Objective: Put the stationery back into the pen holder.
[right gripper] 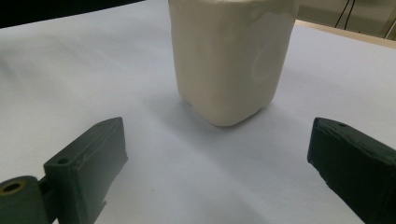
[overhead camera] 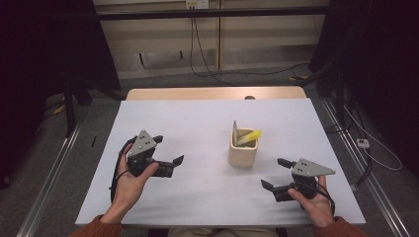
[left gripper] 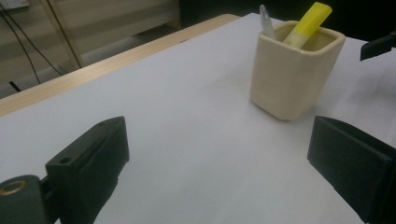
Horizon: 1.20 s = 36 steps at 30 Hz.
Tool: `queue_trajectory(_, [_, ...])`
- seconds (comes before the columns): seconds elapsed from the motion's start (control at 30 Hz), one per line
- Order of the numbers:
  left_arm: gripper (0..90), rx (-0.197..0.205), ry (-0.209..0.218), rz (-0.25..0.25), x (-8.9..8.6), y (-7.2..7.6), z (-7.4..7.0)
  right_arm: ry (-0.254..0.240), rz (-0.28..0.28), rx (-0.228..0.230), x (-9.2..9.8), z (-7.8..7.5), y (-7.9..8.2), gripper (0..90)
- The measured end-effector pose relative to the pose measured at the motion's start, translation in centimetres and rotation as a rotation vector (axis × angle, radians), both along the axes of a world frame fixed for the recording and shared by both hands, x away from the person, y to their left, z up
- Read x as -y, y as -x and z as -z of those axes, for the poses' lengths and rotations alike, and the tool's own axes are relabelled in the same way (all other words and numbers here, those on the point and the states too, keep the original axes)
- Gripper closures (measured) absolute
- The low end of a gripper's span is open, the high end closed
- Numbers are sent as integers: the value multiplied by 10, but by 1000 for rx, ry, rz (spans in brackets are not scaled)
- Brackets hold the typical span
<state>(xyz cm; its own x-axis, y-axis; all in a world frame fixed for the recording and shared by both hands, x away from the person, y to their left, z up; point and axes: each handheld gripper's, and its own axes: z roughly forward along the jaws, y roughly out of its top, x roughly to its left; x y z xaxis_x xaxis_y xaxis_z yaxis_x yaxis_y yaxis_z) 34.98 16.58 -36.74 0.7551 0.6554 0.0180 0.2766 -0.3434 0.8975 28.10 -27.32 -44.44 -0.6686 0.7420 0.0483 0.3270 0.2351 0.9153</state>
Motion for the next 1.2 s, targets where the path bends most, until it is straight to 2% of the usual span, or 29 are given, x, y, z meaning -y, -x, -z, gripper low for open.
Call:
queue_trajectory(0.07, [52,-1,-19,-29,-2,2,4,-1,0,-1,0,0,-1,44])
queue_trajectory(0.27, [53,-34,-36,-17,-9,10,16,3,-2,-3,0,1,-1,44])
queue_trajectory(0.43, [53,-48,-41,-59,-17,19,25,3,-1,-3,-1,1,-2,44])
queue_trajectory(0.67, [53,-80,-52,-54,-23,32,39,2,2,-6,-1,1,-2,44])
queue_trajectory(0.73, [55,-84,-64,-80,-24,35,41,3,0,-6,-1,1,-2,44])
queue_trajectory(0.83, [55,-96,-36,-95,-28,40,44,2,1,-6,-1,1,-2,45])
queue_trajectory(0.9, [55,-98,-43,-88,-30,43,45,4,1,-6,-1,1,-2,44])
queue_trajectory(1.03, [55,-101,-17,-81,-33,46,51,4,0,-5,-1,1,-2,45])
queue_trajectory(1.17, [55,-89,-9,-89,-35,49,56,8,3,-2,-1,0,-1,47])
queue_trajectory(1.2, [54,-82,-7,-109,-35,51,56,8,4,0,-1,0,-1,47])
